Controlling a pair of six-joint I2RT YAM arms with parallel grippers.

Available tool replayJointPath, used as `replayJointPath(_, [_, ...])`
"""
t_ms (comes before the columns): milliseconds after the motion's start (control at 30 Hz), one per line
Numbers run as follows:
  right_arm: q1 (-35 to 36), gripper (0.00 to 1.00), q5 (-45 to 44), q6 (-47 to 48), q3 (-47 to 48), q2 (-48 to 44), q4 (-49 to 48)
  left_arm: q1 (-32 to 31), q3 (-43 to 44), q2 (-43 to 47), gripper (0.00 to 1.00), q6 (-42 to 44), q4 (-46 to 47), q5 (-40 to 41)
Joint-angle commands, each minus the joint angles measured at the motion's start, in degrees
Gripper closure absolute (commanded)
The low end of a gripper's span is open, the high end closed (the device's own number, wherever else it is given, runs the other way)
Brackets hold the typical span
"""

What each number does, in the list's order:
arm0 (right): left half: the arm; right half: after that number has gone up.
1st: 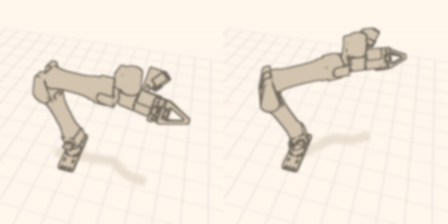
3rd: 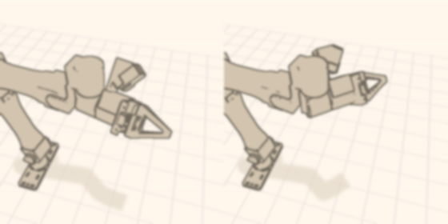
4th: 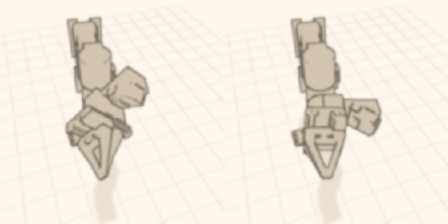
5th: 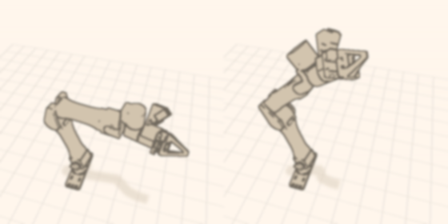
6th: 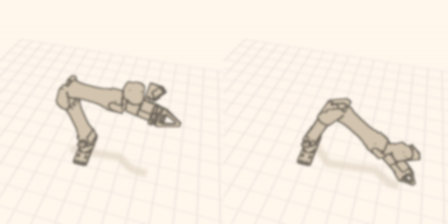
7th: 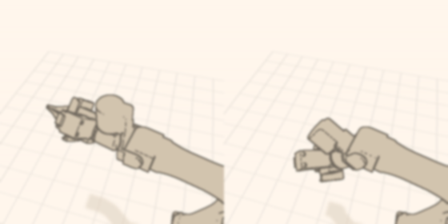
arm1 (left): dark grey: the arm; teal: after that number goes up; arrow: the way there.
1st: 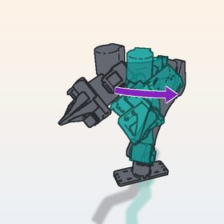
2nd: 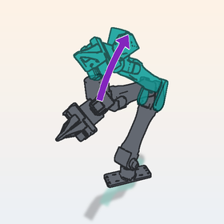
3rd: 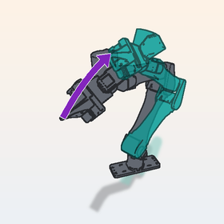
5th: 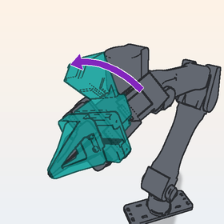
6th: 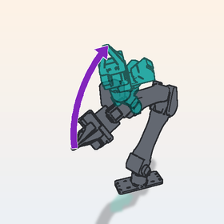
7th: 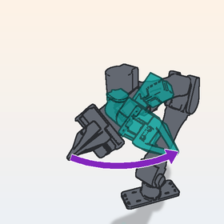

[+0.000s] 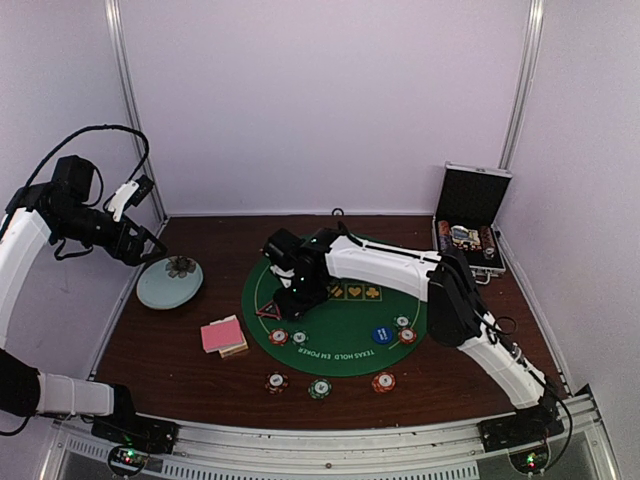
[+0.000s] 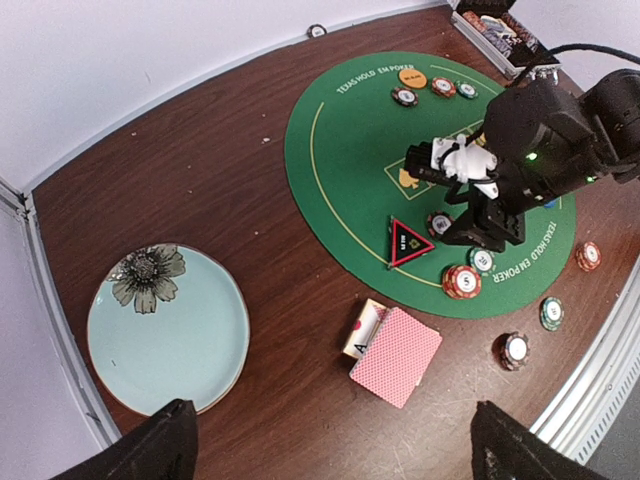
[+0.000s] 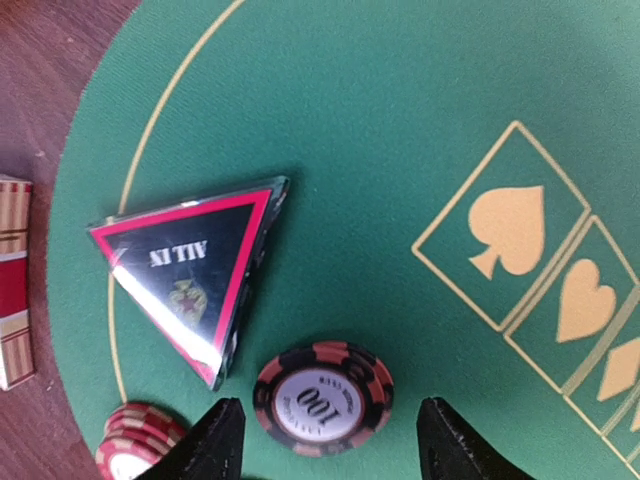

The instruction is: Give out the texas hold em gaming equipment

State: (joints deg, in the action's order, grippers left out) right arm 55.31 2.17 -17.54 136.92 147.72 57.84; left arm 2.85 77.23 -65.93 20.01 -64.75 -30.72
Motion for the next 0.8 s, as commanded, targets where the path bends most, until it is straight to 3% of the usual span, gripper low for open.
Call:
replayJointPath(0, [1.01,0.37,-3.05,1.44,0.06,-9.25,1.31,0.36,-0.42,0.58,0.02,0.03,0.39,-0.78])
replayJointPath(133, [3.53,0.36,-4.07,2.53,-3.78,-14.19,1.42,0.36,-0.08,0.81,0.02,-0.06,0.40,-0.77])
replayJointPath(333, [10.29,0.23,-2.44,3.09,-13.50,-19.61,1.09,0.37,-0.40,1.49,0.02,0.11,0.41,-0.37])
replayJointPath(500, [16.23,0.17,0.09,2.00,-17.57,-18.80,1.75,0.34,-0.60,1.57,0.02,0.29,0.41,-0.91])
replayJointPath(767, [17.87,0.14,4.33,0.72,-18.54,-15.02,-0.42,0.32,-0.09,1.83,0.02,-0.21,0.38,-1.29])
